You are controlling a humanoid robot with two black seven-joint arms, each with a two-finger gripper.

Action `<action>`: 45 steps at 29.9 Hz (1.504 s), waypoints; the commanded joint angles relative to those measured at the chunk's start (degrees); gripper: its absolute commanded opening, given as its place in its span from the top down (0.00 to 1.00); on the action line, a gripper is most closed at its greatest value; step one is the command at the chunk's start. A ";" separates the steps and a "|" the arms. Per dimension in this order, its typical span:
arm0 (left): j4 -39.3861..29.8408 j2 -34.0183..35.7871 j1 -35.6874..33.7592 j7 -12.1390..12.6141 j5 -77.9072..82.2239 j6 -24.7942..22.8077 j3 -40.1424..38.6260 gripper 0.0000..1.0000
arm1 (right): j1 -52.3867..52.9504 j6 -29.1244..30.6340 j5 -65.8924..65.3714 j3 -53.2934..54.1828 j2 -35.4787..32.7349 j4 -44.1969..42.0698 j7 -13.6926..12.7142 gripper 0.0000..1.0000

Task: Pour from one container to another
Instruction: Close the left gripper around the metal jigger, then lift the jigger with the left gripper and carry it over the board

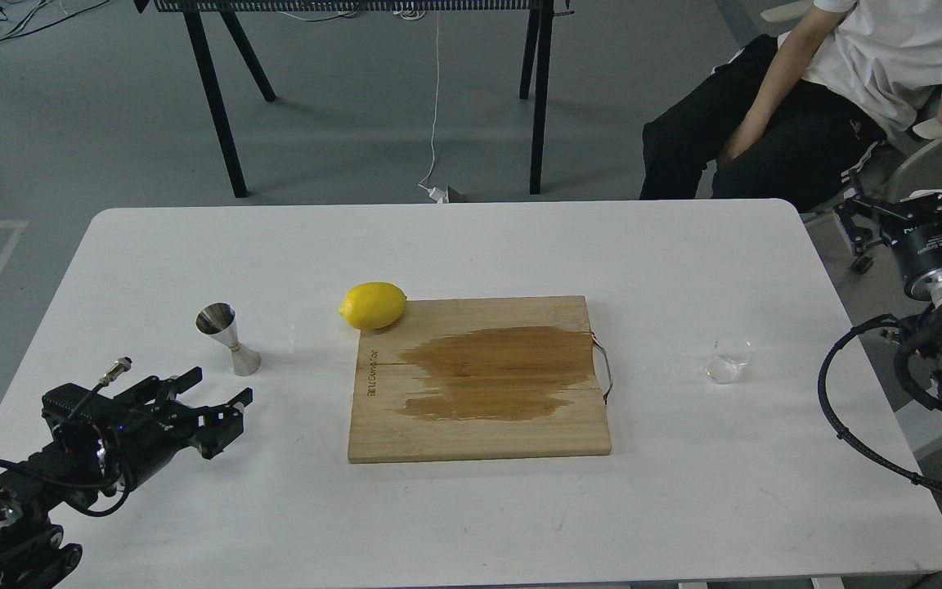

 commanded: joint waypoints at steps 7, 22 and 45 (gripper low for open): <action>6.00 -2.85 -5.21 -0.22 -0.27 0.02 0.01 0.24 | -0.23 0.01 0.01 0.00 0.00 0.08 -0.01 0.00; 9.87 -6.01 -7.15 -0.23 -1.33 0.02 0.01 0.53 | -0.23 0.01 0.10 0.44 0.26 0.08 -0.01 0.00; -5.56 1.89 -12.06 -0.23 -2.03 0.29 -0.69 0.93 | -0.23 0.01 0.10 0.62 -0.35 -0.80 -0.01 0.00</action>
